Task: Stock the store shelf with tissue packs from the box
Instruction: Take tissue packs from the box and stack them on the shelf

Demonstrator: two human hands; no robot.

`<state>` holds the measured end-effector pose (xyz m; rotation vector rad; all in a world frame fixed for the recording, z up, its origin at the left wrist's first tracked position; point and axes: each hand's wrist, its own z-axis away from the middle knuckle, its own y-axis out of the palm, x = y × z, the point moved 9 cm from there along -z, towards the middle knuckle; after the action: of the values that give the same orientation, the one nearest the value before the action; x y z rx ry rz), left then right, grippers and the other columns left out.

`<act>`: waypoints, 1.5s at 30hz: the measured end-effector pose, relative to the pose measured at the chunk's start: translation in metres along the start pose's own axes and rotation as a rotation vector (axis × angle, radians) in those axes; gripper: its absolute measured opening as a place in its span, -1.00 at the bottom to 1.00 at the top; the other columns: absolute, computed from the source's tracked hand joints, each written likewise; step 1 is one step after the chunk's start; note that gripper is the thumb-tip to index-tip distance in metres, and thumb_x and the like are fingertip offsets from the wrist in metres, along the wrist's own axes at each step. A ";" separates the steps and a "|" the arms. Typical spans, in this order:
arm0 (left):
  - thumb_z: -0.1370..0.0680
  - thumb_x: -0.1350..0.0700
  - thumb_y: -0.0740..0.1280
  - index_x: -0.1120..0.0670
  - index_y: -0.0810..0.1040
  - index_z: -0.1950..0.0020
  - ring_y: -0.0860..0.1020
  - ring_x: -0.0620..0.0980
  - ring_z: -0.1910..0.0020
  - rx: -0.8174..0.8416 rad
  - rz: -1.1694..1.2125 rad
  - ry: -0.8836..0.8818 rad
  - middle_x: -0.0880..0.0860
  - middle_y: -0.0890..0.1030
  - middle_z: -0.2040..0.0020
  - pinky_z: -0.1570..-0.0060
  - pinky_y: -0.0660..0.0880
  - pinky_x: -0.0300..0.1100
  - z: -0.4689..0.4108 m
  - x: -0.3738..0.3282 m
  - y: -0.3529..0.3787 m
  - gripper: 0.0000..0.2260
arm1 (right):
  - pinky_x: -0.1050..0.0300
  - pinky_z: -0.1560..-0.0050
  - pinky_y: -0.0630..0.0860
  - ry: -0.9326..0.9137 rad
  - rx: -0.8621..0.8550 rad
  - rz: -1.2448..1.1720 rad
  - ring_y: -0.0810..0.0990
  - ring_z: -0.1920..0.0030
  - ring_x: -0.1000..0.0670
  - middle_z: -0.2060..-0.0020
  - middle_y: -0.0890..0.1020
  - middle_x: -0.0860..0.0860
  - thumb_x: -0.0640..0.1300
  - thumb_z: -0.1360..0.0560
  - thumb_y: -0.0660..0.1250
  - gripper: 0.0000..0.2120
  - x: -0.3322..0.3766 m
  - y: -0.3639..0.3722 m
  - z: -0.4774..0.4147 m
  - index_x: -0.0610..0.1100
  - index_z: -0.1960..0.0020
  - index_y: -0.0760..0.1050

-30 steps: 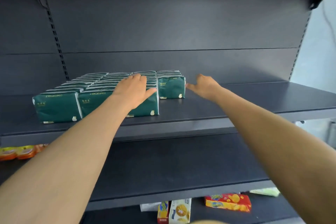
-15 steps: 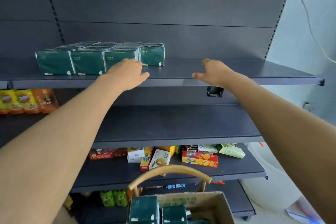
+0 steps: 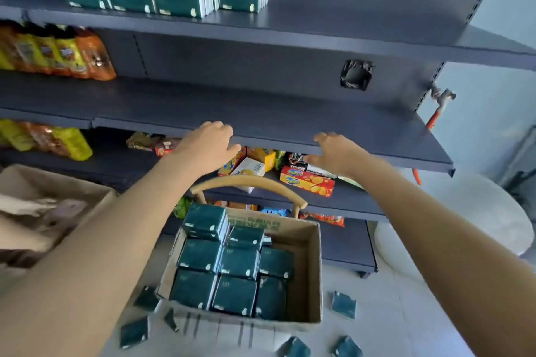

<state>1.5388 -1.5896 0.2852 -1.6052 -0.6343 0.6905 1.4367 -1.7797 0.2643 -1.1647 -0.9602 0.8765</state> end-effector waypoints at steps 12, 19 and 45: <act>-0.63 -0.02 0.12 0.19 0.40 -0.31 0.42 0.05 -0.23 0.422 0.078 -0.017 0.10 0.46 -0.25 -0.12 0.40 -0.10 0.068 0.006 0.232 -0.63 | 0.05 -0.18 0.43 0.039 0.424 -0.036 0.48 -0.22 -0.14 -0.27 0.47 -0.16 0.09 -0.58 0.16 -0.49 -0.021 0.246 0.009 -0.21 -0.41 0.27; -0.63 -0.01 0.14 0.18 0.44 -0.26 0.48 0.03 -0.16 0.593 0.123 -0.047 0.08 0.50 -0.21 -0.04 0.44 -0.15 0.100 0.027 0.351 -0.67 | 0.02 -0.17 0.40 0.059 0.614 -0.074 0.45 -0.23 -0.15 -0.22 0.48 -0.16 0.05 -0.59 0.16 -0.57 -0.018 0.371 0.011 -0.24 -0.30 0.36; -0.55 0.02 0.33 0.24 0.47 -0.27 0.47 0.13 -0.20 0.634 0.089 0.049 0.16 0.53 -0.20 -0.18 0.40 -0.08 0.118 0.049 0.462 -0.61 | 0.05 -0.04 0.53 0.945 0.472 -0.796 0.59 -0.04 -0.15 -0.03 0.62 -0.14 -0.03 -0.36 0.52 -0.54 -0.048 0.527 0.065 -0.24 -0.13 0.49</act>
<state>1.4949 -1.5373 -0.1893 -1.0588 -0.2636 0.8157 1.3255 -1.7066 -0.2516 -0.5607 -0.3157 -0.1347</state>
